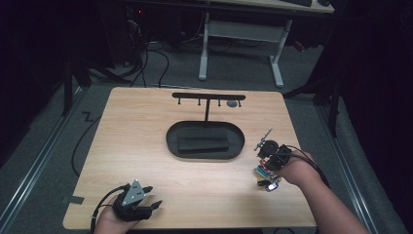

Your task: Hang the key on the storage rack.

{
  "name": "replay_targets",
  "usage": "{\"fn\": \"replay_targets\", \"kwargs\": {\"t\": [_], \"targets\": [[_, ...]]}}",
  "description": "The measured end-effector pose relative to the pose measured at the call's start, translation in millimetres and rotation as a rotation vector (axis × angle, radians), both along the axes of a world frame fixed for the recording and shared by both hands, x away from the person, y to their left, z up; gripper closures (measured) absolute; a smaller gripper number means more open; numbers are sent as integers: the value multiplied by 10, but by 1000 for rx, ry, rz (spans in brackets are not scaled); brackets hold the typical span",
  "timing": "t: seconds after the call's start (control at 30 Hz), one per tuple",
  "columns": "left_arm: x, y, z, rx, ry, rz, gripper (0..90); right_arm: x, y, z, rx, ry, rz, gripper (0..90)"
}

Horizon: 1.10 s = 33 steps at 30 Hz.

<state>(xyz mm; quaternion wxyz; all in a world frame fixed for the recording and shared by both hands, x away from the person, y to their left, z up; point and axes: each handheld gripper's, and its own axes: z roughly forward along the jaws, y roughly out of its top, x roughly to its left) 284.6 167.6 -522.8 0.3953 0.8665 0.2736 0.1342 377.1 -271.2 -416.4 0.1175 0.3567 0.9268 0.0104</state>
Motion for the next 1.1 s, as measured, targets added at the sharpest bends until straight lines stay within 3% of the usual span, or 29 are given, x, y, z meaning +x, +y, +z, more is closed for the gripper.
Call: {"fn": "replay_targets", "kwargs": {"t": [0.3, 0.87, 1.1], "targets": [[7, 14, -2, -3, 3, 1, 409, -84, 21, 288, -19, -9, 30, 878], [11, 28, -7, -13, 3, 1, 404, -128, 77, 803, 59, 5, 31, 877], [8, 25, -10, -12, 4, -2, 404, -117, 133, 1006, 62, -5, 30, 877]]}}
